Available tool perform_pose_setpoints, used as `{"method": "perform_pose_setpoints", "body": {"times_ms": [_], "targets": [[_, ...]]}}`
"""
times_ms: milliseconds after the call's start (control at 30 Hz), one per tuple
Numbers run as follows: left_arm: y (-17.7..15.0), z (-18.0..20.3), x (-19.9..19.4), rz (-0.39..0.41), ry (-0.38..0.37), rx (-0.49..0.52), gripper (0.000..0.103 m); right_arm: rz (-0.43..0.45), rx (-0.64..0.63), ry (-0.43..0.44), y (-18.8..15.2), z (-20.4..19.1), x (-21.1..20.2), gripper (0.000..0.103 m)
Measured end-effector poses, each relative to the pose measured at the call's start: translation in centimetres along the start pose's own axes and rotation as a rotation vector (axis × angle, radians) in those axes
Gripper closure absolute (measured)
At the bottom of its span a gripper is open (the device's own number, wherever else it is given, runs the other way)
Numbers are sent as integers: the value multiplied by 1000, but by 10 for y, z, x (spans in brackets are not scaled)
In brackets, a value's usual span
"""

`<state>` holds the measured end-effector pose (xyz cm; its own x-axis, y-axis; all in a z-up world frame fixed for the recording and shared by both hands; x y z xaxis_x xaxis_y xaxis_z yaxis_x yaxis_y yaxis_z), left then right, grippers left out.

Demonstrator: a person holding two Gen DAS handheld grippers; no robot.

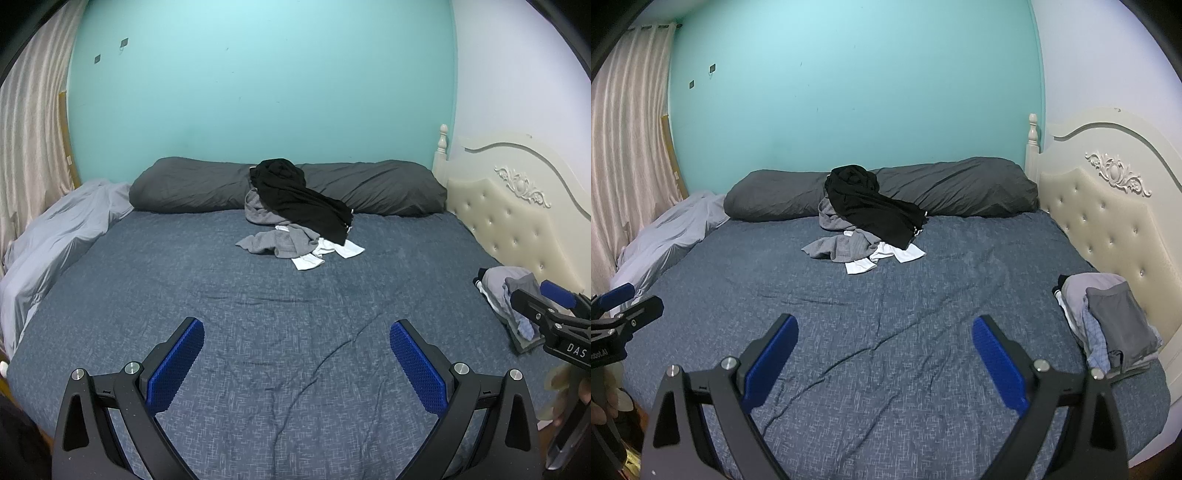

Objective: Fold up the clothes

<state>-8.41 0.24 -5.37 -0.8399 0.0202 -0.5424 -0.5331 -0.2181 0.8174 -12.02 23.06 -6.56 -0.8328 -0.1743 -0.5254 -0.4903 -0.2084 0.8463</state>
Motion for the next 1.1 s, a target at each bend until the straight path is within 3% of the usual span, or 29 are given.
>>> {"method": "perform_pose_setpoints", "body": {"times_ms": [1100], "targets": [[12, -1, -4, 0, 9, -4, 0, -2, 8, 2, -1, 5, -3, 7]]}}
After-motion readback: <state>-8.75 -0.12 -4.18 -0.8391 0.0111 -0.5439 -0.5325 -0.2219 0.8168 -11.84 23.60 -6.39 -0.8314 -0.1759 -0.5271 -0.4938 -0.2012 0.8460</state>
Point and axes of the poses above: each gripper's, at about its wrist camera, not at the fingertips, and x roughly the way its jaws point, z to its right, y to its top, the point moved 10 cm from there along x, roughly the way its jaws point, and after that the axes turned 9 degrees about -x, right-handed, at the moved point
